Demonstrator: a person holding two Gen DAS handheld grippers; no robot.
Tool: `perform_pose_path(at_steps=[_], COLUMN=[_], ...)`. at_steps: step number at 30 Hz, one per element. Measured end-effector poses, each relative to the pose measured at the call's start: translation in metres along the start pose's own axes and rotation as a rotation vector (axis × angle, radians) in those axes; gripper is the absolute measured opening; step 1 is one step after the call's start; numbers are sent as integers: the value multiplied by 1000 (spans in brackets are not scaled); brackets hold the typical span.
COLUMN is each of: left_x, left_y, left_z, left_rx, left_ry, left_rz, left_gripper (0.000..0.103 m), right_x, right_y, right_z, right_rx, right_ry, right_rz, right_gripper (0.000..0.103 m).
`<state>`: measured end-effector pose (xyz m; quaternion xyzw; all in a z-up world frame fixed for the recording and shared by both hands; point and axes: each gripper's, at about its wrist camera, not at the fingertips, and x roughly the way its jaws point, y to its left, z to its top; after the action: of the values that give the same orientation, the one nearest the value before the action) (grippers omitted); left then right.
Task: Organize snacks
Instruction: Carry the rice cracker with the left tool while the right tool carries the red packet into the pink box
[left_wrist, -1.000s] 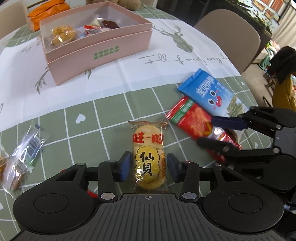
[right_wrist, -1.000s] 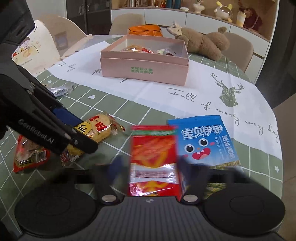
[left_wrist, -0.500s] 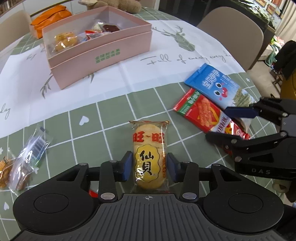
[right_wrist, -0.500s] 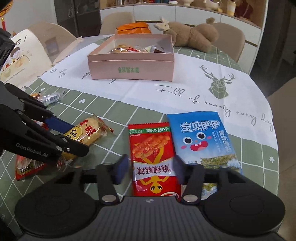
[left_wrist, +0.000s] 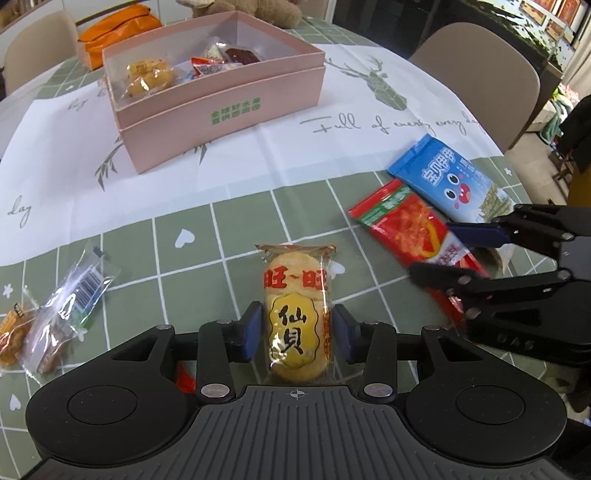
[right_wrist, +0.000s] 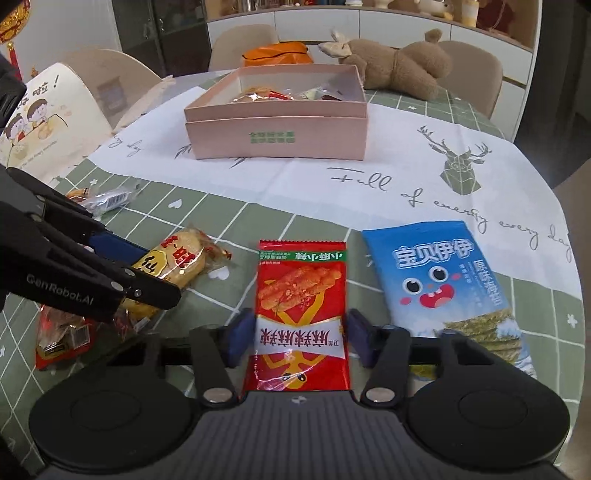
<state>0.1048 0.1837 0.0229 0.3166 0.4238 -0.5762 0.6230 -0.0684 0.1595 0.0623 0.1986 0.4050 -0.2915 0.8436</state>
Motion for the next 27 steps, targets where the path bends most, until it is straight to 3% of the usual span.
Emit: perform_pose_path(at_steps=[3, 6, 9, 12, 15, 16, 17, 18, 21, 24, 27], left_x=[-1, -9, -43, -81, -96, -86, -70, -55, -47, -55, -53], left_y=[1, 10, 32, 55, 100, 117, 133, 144, 156, 172, 188], left_z=[-1, -1, 26, 74, 129, 145, 160, 168, 158, 119, 70], left_rx=[-17, -94, -182, -186, -333, -389, -437, -466, -467, -477, -420], left_ry=[-28, -93, -221, -333, -417, -411, -364, -321, -323, -346, -288], left_rz=[5, -62, -131, -134, -197, -235, -246, -230, -202, -206, -56], left_gripper=[40, 40, 39, 40, 46, 47, 44, 44, 44, 44, 44], right_x=[-7, -16, -30, -48, -51, -47, -37, -26, 8, 17, 26], right_y=[-4, -11, -14, -14, -19, -23, -26, -29, -34, -35, -24], right_z=[4, 11, 34, 83, 155, 177, 200, 217, 245, 224, 186], right_rx=[-11, 16, 25, -8, 32, 58, 80, 90, 109, 78, -1], right_ry=[-3, -11, -69, -186, -280, -298, -299, -280, -212, -172, -114], right_rz=[-16, 15, 42, 59, 98, 121, 139, 146, 72, 74, 69], right_gripper=[45, 45, 45, 45, 46, 52, 67, 74, 75, 75, 75])
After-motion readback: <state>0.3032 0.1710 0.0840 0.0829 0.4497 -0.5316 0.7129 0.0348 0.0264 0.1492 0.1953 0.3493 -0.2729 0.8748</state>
